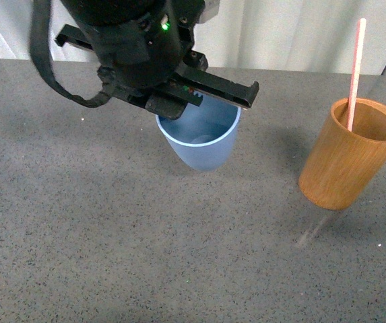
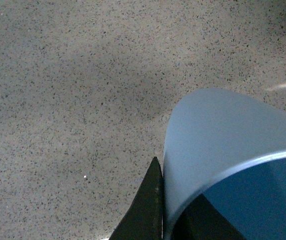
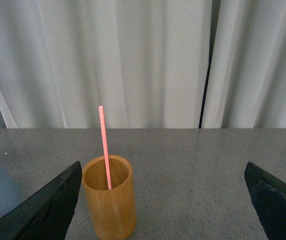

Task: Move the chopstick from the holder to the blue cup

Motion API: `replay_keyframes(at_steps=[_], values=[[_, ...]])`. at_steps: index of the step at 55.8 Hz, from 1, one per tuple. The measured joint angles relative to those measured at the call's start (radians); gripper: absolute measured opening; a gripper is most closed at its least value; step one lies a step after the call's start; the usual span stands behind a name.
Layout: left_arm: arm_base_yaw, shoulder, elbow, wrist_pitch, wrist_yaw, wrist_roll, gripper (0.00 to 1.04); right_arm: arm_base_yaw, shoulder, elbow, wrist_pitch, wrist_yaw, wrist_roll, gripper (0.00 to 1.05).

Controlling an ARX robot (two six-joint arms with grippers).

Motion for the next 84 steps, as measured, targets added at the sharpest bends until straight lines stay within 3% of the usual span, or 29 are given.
replay_keyframes(at_steps=[23,68,80,84], values=[[-0.034,0.143,0.051,-0.006,-0.029,-0.014,0.03,0.0,0.0,0.0,0.0,0.0,0.0,0.95],[-0.05,0.172,0.058,0.008,-0.048,-0.077,0.04,0.0,0.0,0.0,0.0,0.0,0.0,0.95],[-0.051,0.169,0.076,-0.008,-0.015,-0.1,0.46,0.0,0.0,0.0,0.0,0.0,0.0,0.95],[-0.048,0.162,0.082,-0.015,-0.015,-0.1,0.55,0.0,0.0,0.0,0.0,0.0,0.0,0.95]])
